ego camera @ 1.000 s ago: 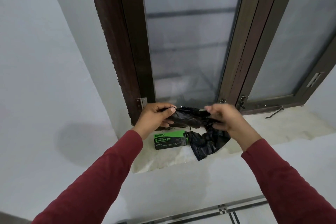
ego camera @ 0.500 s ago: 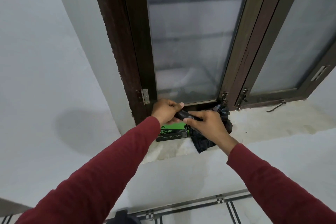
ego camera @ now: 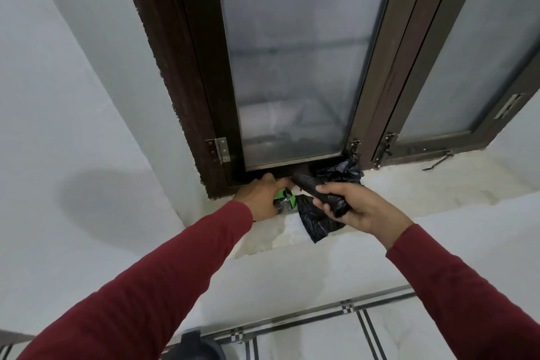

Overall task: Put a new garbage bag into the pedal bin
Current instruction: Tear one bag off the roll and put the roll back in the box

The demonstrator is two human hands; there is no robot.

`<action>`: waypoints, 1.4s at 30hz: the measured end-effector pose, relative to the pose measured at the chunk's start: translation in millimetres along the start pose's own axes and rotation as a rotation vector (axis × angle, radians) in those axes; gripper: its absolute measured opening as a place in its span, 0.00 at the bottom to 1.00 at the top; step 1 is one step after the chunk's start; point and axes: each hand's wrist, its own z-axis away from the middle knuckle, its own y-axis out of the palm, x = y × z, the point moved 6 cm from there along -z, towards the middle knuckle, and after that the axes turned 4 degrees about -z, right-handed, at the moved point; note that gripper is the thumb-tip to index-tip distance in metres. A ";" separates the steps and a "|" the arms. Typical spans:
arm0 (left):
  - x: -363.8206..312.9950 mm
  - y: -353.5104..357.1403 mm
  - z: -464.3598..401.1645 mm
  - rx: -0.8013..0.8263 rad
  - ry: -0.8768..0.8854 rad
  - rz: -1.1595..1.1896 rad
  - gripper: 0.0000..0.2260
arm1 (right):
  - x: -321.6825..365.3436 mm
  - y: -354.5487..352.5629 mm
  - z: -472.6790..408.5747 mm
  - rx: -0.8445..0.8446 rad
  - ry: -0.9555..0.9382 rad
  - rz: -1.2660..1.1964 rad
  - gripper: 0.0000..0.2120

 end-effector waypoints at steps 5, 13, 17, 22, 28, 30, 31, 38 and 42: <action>19.4 -17.5 20.7 -0.121 -0.012 0.206 0.23 | 24.5 14.2 -0.9 -0.009 -0.149 0.227 0.16; 36.3 -17.5 48.3 -0.271 -0.015 0.414 0.19 | 51.2 52.5 1.9 -0.023 -0.373 0.427 0.10; 33.4 -13.6 50.4 -0.306 -0.067 0.462 0.23 | 54.6 61.3 -2.3 -0.006 -0.324 0.419 0.08; 35.8 -6.5 51.3 -0.315 -0.108 0.514 0.28 | 55.1 60.3 -0.4 0.035 -0.200 0.251 0.14; 39.2 -2.9 54.8 -0.411 -0.342 1.146 0.11 | 60.1 65.3 5.2 0.091 -0.230 0.276 0.17; 41.6 -2.9 55.8 -0.460 -0.447 1.236 0.12 | 62.3 68.4 7.3 0.075 -0.278 0.320 0.18; 43.1 -3.9 55.7 -0.484 -0.472 1.227 0.11 | 63.7 68.6 7.2 0.053 -0.309 0.378 0.18; 46.4 -0.7 57.6 -0.487 -0.489 1.263 0.10 | 75.0 94.7 23.6 -0.020 -0.728 1.142 0.20; 43.6 -0.7 60.8 -0.492 -0.405 1.290 0.22 | 58.6 112.9 28.9 0.083 -0.905 1.434 0.23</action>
